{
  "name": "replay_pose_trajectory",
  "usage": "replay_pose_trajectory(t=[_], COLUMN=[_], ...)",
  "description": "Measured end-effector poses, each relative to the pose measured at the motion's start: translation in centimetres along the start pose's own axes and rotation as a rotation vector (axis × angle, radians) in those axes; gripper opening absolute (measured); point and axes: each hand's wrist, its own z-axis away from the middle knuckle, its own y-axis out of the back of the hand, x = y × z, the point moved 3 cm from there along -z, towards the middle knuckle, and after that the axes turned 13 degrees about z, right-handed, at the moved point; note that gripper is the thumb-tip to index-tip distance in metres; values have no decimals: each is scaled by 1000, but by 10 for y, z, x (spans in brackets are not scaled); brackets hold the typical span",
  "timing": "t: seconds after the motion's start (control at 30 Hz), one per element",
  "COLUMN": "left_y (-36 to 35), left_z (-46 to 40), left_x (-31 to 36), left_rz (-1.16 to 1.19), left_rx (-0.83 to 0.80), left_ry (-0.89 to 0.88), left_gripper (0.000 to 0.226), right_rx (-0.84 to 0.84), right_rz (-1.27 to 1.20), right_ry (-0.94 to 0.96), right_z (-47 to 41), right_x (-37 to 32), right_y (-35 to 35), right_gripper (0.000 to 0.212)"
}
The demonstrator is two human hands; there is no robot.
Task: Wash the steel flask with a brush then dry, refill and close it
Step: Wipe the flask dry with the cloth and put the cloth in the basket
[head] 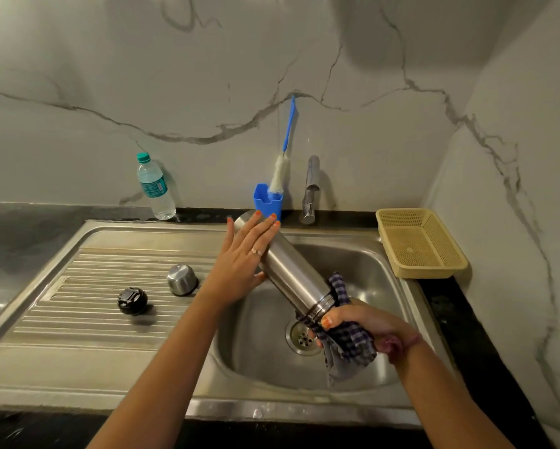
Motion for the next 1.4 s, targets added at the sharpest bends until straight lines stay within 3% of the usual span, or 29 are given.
replay_pose_trajectory(t=[0.13, 0.23, 0.37, 0.6, 0.73, 1.03, 1.13, 1.4], left_y=[16, 30, 49, 90, 102, 114, 114, 108], left_z=[1, 9, 29, 66, 83, 128, 137, 145], left_x=[-19, -38, -70, -120, -141, -189, -203, -230], left_rz=[-111, -115, -72, -7, 208, 727, 836, 904], left_rx=[-24, -31, -8, 153, 282, 478, 566, 595], left_ry=[-180, -165, 4, 339, 623, 1093, 1170, 1239], left_gripper=[93, 88, 89, 87, 83, 69, 70, 76], right_rx=[-40, -18, 25, 159, 243, 610, 676, 698], right_rz=[-11, -64, -195, -367, -482, -743, -796, -796], right_ry=[-4, -35, 12, 79, 126, 117, 119, 163], right_z=[-16, -35, -58, -90, -113, -150, -159, -171], right_x=[-7, -9, -13, -20, -21, -9, -5, 4], right_y=[-12, -23, -37, -59, -73, -86, -89, -95], right_gripper=[66, 71, 61, 63, 59, 50, 65, 40])
